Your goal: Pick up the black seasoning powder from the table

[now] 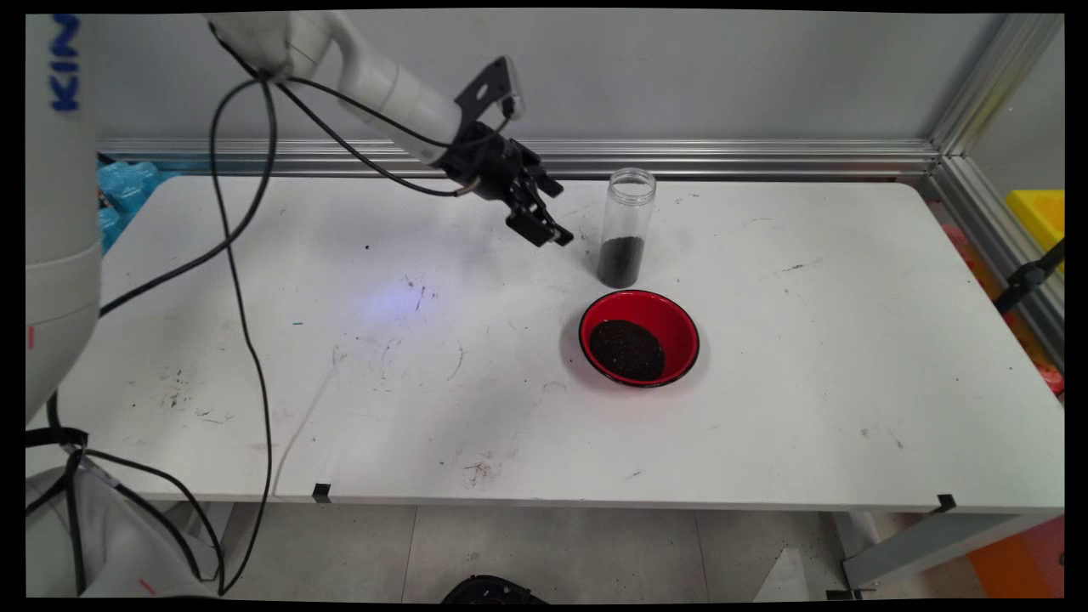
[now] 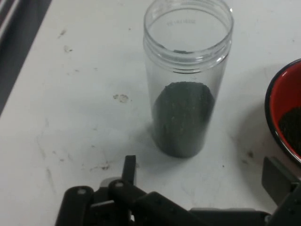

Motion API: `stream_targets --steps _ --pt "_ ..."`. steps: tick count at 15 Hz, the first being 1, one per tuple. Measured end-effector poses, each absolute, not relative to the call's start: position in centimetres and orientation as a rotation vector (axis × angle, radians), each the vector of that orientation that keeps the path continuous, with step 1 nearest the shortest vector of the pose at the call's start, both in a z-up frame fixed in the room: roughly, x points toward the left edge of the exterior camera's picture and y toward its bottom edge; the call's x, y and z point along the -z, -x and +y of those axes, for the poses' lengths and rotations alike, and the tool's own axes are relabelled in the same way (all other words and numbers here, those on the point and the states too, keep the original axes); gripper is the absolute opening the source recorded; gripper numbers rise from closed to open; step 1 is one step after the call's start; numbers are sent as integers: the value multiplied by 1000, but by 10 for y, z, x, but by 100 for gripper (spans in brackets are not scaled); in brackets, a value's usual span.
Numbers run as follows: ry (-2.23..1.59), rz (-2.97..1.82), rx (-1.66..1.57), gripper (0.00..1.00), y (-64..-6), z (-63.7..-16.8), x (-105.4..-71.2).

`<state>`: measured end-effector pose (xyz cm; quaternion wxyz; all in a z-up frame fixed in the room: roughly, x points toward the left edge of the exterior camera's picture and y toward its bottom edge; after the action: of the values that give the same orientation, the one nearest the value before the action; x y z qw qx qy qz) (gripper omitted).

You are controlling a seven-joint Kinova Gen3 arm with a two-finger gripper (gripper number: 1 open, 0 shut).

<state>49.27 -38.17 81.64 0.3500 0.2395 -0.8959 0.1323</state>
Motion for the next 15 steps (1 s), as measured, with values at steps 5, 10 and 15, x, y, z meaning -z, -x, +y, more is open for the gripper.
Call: stream_targets --steps 5,10,15 --pt "-595 -2319 -323 100 -479 -398 -794" --pt "-590 -2305 -306 100 -465 -413 -772" --pt "-592 -2283 -303 100 -454 -424 -758"
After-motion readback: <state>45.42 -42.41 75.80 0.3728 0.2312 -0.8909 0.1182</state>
